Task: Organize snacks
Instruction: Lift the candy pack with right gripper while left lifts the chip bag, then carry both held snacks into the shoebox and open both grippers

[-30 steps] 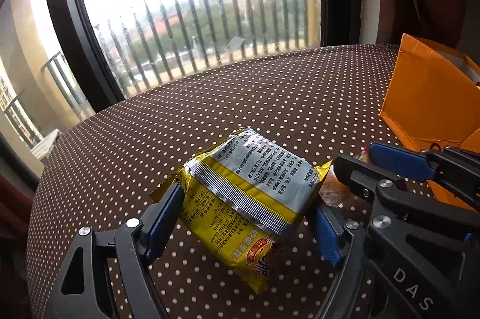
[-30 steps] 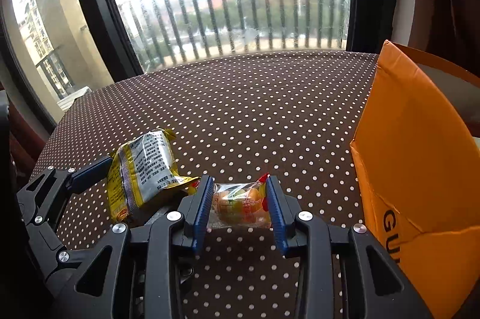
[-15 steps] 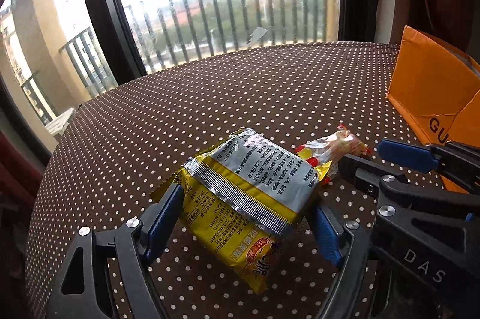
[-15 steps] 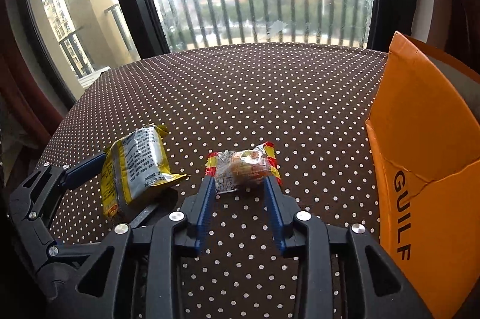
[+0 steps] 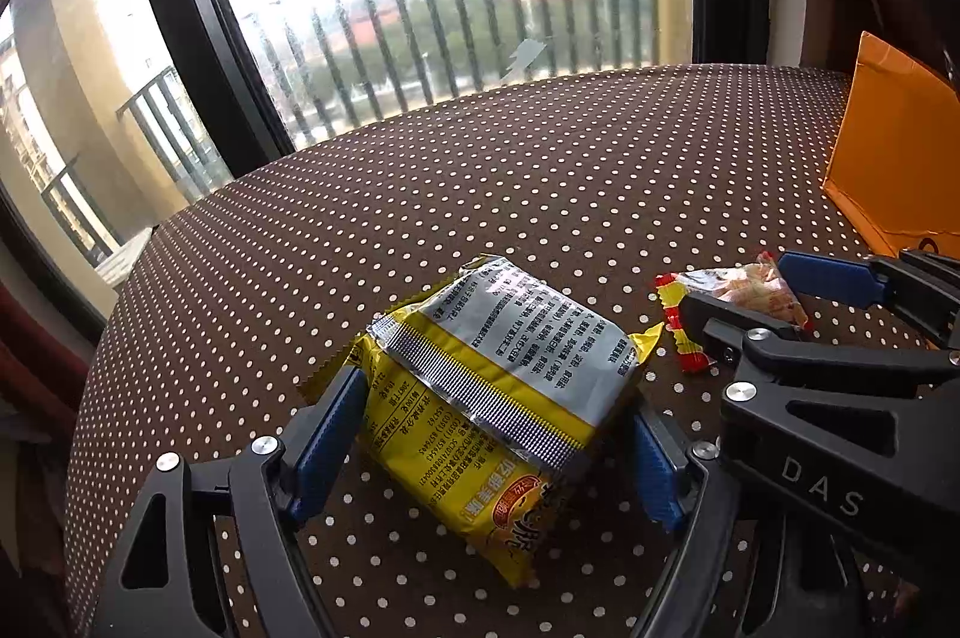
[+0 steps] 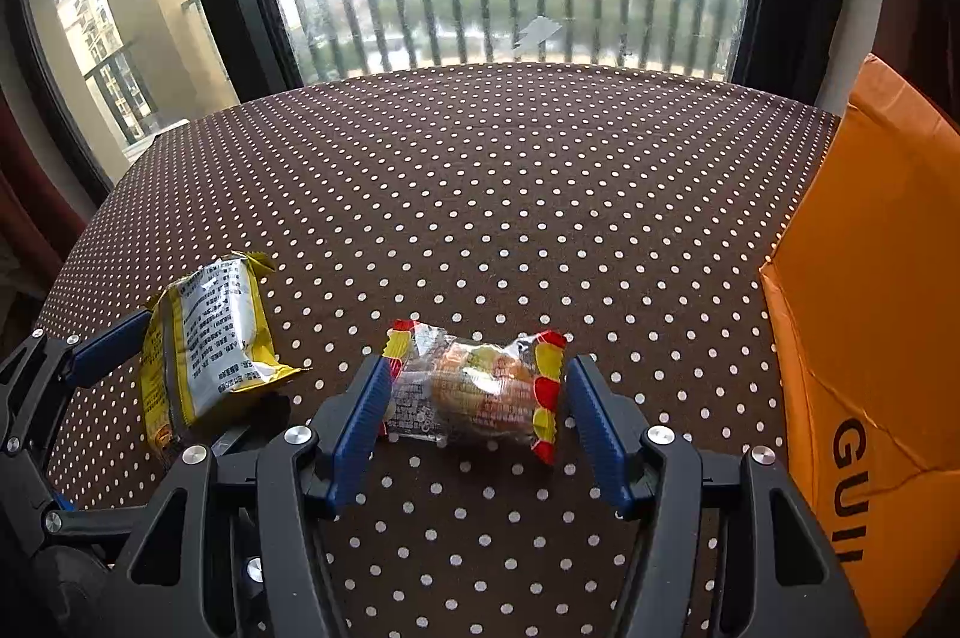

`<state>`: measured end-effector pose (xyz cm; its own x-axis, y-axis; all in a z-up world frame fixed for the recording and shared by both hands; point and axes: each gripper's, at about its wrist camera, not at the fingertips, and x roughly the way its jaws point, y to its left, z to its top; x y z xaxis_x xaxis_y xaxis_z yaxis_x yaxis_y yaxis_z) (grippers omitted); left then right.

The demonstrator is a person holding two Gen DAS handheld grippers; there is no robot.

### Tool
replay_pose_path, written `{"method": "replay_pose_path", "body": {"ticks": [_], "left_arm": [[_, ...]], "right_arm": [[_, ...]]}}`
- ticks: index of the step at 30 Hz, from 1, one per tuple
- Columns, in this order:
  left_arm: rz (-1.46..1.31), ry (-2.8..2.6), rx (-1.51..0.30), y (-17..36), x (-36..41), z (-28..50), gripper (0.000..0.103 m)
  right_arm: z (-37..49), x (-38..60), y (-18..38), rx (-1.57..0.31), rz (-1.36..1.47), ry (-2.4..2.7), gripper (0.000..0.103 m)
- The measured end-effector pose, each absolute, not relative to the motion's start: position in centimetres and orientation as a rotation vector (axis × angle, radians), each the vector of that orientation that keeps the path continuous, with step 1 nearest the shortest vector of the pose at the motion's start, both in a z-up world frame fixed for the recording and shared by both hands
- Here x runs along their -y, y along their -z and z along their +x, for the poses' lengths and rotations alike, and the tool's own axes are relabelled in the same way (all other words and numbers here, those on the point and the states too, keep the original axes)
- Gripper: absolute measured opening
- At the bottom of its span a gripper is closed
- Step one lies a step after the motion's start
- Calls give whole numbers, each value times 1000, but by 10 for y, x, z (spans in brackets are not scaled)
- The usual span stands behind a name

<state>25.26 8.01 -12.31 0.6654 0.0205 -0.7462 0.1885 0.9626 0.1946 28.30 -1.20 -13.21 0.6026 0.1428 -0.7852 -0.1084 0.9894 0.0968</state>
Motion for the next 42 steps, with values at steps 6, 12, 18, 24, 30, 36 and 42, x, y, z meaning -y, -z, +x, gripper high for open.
{"method": "replay_pose_path", "body": {"ticks": [6, 12, 18, 24, 30, 36, 42], "left_arm": [[246, 123, -841, 117, -83, 249, 81], [222, 130, -834, 106, -85, 240, 81], [213, 131, -778, 78, -81, 221, 81], [216, 150, -694, 39, -69, 196, 81], [211, 163, -615, 1, -52, 173, 81], [210, 183, -543, -33, -28, 156, 81], [218, 222, -506, -52, 10, 150, 81]], "right_arm": [[277, 13, 130, -895, 39, -163, 45], [264, 14, 116, -861, 39, -165, 44], [244, 17, 87, -799, 18, -164, 44], [218, 29, 44, -715, 0, -169, 44], [197, 48, 4, -631, -1, -169, 44], [179, 77, -28, -554, 15, -155, 44], [166, 118, -42, -505, 34, -126, 44]]}}
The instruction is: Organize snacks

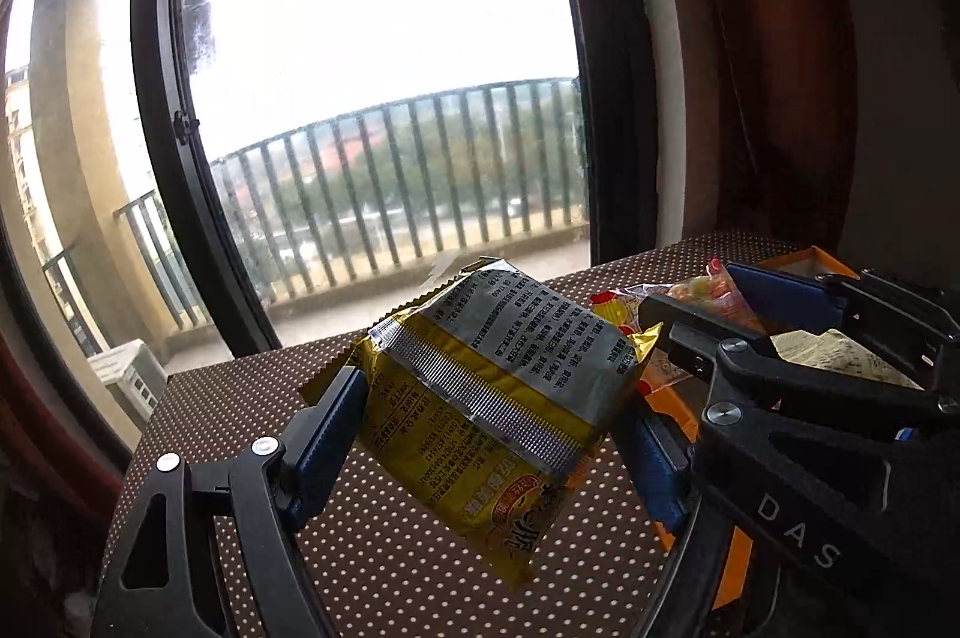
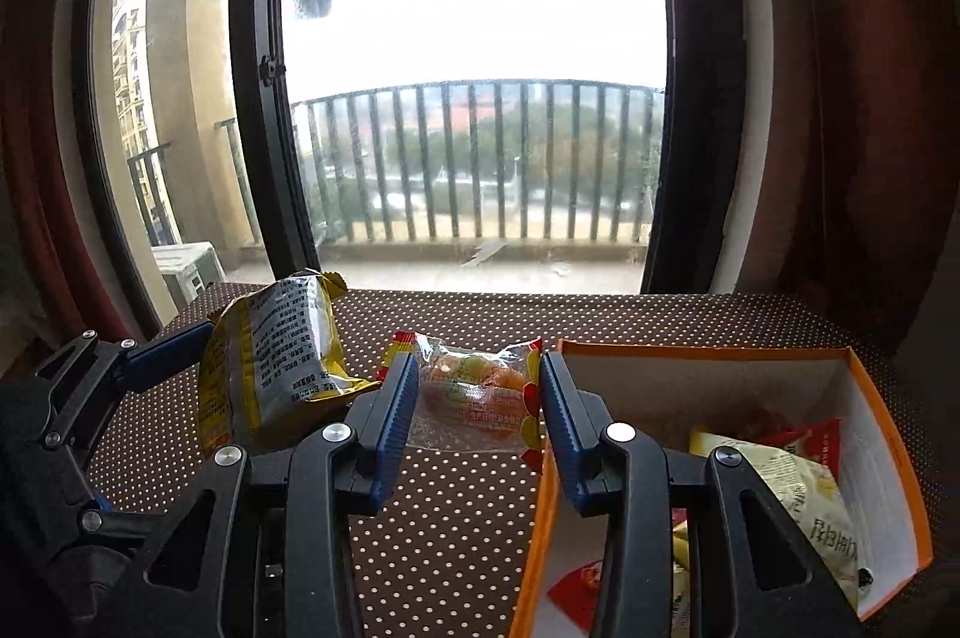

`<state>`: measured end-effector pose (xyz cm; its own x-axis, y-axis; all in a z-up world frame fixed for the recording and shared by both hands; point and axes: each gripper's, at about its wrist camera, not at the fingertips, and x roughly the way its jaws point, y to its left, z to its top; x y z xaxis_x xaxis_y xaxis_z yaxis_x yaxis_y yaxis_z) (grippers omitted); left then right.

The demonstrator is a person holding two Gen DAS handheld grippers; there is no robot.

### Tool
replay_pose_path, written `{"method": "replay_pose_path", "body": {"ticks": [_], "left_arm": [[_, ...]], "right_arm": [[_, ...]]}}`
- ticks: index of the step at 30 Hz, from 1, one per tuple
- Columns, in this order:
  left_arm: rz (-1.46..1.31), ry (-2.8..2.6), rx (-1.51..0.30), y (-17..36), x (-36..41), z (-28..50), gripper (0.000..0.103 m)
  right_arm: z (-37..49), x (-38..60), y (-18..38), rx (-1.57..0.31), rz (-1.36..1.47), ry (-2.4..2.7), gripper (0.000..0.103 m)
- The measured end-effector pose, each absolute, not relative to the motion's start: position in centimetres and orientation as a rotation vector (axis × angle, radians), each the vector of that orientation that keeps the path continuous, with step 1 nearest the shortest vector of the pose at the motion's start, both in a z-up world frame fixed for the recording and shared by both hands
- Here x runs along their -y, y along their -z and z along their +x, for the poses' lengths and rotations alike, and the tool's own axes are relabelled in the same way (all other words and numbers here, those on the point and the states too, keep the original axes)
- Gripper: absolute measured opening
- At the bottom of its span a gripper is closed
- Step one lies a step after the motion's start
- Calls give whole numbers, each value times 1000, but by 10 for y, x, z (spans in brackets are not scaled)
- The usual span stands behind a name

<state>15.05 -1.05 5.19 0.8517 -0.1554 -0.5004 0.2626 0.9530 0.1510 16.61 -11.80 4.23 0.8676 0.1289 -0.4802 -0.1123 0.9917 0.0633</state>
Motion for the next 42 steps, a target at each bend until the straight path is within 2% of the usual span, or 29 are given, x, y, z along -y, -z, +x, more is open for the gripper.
{"method": "replay_pose_path", "body": {"ticks": [11, 17, 19, 21, 22, 32, 42], "left_arm": [[235, 349, -539, -30, 85, 148, 82], [263, 404, -577, -12, 119, 132, 90], [280, 399, -577, -8, 125, 129, 93], [279, 409, -575, -5, 128, 127, 99], [278, 412, -574, -4, 129, 126, 101], [250, 411, -542, -11, 128, 101, 103], [177, 260, -463, -25, 75, 59, 102]], "right_arm": [[140, 203, -22, -509, 73, -7, 44], [131, 233, -1, -545, 134, 14, 48], [127, 239, 3, -553, 148, 28, 53], [125, 245, 5, -549, 159, 41, 72], [123, 246, 5, -543, 162, 46, 74], [111, 233, -6, -507, 168, 77, 83], [76, 201, -20, -454, 140, 8, 87]]}}
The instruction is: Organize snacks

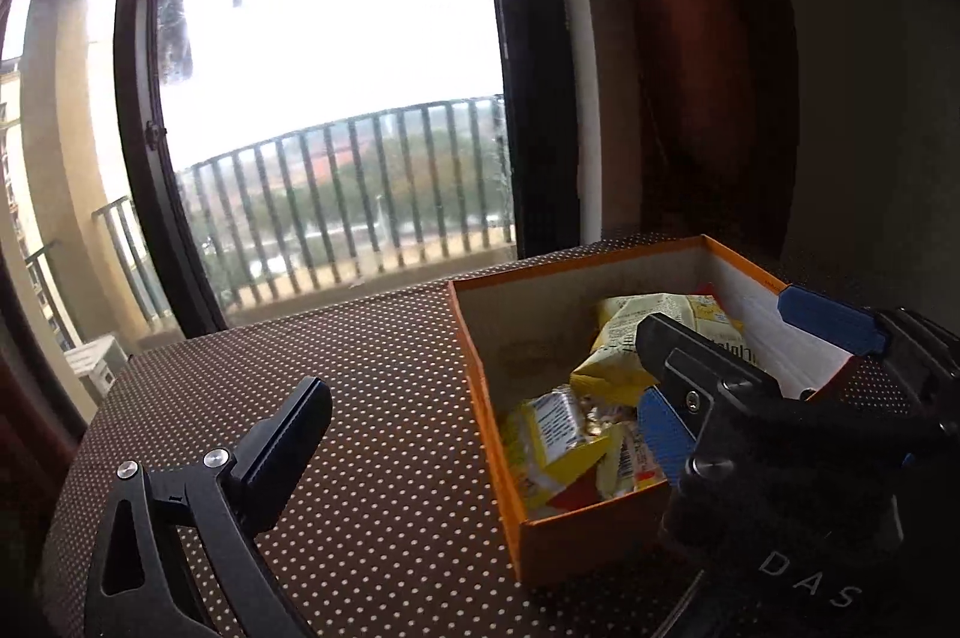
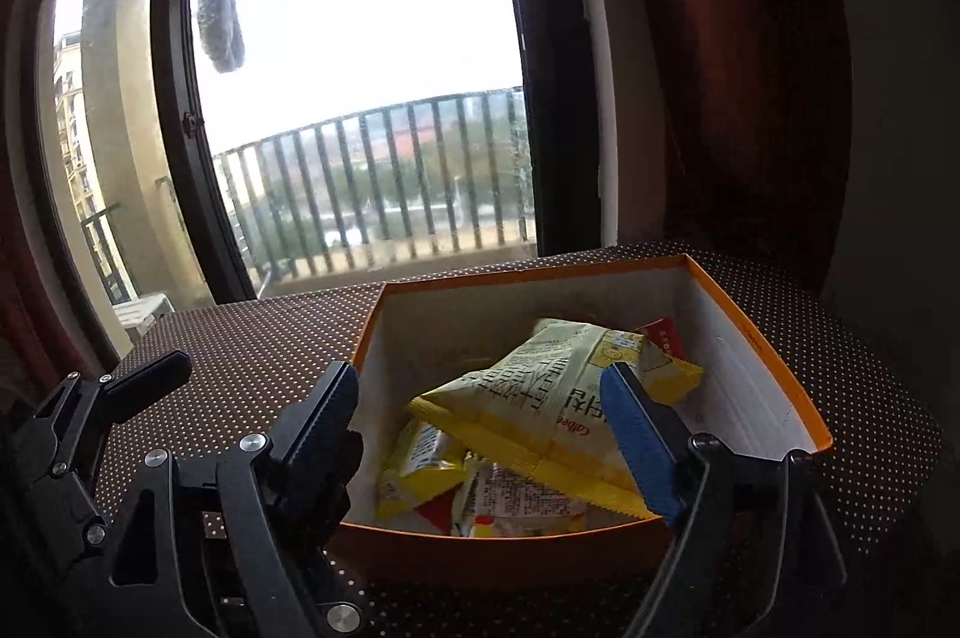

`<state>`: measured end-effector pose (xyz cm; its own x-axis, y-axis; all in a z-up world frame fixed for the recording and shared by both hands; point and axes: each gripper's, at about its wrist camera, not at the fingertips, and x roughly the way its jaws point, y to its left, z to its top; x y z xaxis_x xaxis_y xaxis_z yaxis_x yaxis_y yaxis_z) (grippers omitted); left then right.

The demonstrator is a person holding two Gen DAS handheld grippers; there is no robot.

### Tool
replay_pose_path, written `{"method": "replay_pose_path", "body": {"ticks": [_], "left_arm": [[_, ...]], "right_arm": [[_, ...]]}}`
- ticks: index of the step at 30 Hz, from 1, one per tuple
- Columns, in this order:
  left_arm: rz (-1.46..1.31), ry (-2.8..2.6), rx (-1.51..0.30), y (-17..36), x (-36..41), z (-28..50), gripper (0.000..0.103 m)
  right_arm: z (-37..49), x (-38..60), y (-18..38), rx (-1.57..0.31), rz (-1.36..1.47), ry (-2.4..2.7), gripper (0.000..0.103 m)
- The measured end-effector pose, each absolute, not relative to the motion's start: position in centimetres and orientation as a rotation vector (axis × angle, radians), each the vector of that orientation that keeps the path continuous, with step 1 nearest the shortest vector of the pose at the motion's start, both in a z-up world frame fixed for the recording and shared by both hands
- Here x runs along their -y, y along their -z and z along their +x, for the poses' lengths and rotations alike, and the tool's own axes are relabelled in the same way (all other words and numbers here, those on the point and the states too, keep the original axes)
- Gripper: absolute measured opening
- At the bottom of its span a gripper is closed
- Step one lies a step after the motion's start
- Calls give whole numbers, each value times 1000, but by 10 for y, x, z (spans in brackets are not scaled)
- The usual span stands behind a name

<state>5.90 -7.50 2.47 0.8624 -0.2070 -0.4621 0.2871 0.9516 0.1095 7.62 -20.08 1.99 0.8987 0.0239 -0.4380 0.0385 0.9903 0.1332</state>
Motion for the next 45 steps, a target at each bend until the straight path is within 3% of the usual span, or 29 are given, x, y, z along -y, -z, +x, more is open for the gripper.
{"method": "replay_pose_path", "body": {"ticks": [20, 45], "left_arm": [[-15, -53, -383, -21, -46, -33, 102], [18, -49, -376, -21, -36, -37, 102]], "right_arm": [[19, 128, -22, -376, 114, -149, 102], [6, 138, -14, -342, 123, -92, 103]]}}
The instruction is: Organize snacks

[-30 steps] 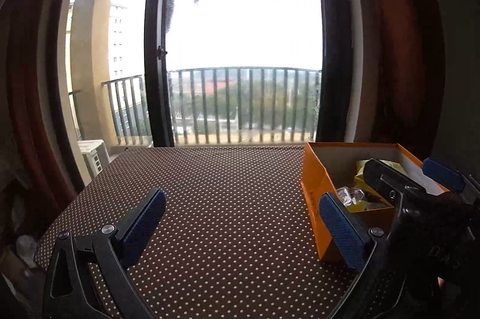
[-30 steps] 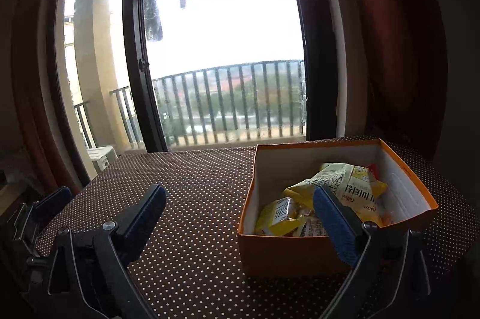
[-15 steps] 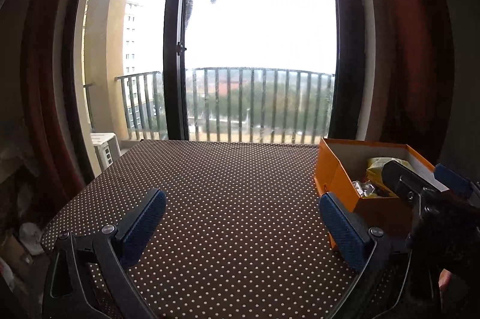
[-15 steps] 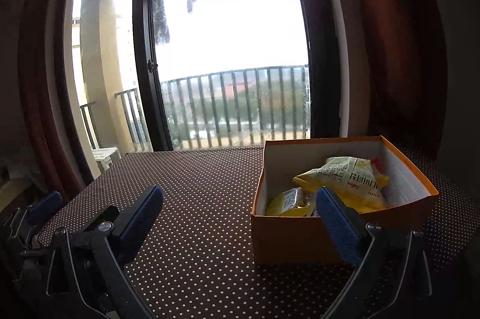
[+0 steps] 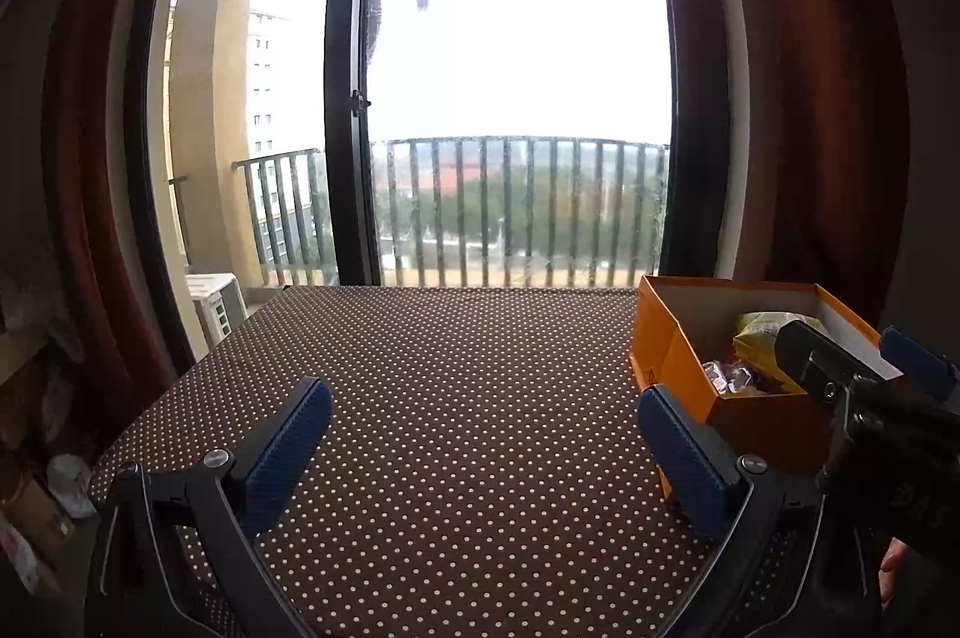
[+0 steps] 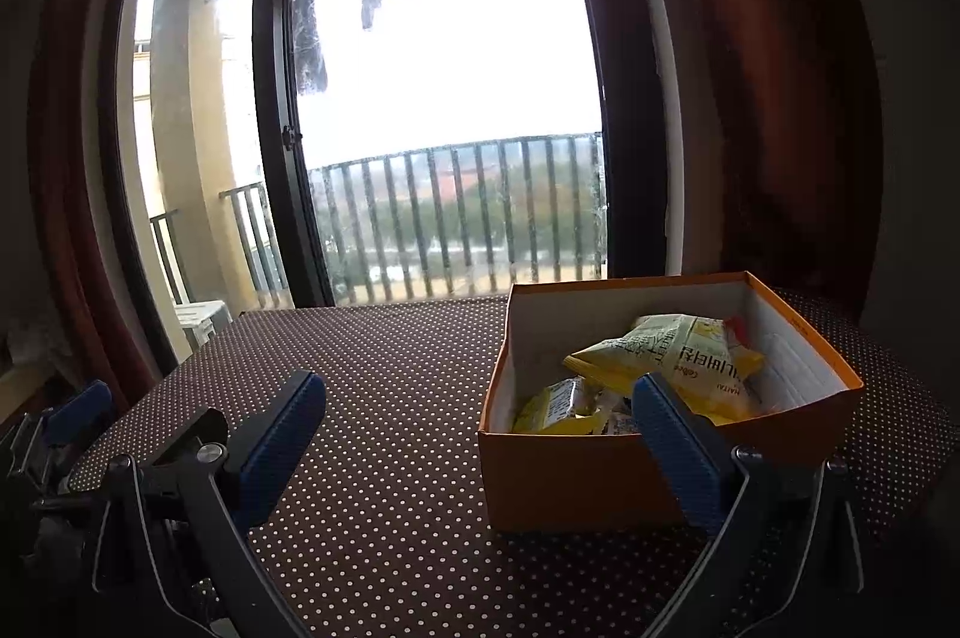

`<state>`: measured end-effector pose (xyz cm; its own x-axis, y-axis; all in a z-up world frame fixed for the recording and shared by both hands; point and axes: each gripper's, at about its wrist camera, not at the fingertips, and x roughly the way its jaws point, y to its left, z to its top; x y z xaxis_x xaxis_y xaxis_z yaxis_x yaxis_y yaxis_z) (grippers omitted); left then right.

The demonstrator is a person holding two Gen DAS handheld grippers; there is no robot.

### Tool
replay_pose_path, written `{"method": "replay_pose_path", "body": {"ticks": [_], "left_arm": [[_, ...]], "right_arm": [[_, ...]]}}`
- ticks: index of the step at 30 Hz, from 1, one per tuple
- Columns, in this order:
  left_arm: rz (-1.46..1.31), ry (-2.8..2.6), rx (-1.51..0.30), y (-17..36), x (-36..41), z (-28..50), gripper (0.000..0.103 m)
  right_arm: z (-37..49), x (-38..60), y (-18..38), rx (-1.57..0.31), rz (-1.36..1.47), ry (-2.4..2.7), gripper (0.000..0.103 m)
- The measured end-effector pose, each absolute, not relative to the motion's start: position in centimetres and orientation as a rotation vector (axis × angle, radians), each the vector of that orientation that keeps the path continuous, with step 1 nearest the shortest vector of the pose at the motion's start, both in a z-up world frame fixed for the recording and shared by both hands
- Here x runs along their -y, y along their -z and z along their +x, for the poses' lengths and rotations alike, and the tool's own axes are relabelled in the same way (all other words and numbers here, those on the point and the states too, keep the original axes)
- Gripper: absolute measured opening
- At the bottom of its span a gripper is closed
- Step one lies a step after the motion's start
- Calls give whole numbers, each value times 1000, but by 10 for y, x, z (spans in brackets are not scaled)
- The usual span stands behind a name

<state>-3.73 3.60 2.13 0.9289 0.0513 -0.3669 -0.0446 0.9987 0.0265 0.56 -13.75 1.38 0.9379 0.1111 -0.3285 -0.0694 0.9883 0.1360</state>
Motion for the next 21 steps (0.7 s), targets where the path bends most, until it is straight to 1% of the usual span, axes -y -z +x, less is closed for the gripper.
{"method": "replay_pose_path", "body": {"ticks": [21], "left_arm": [[32, -23, -367, -20, -33, -43, 102]], "right_arm": [[1, 143, -11, -359, 143, -64, 103]]}}
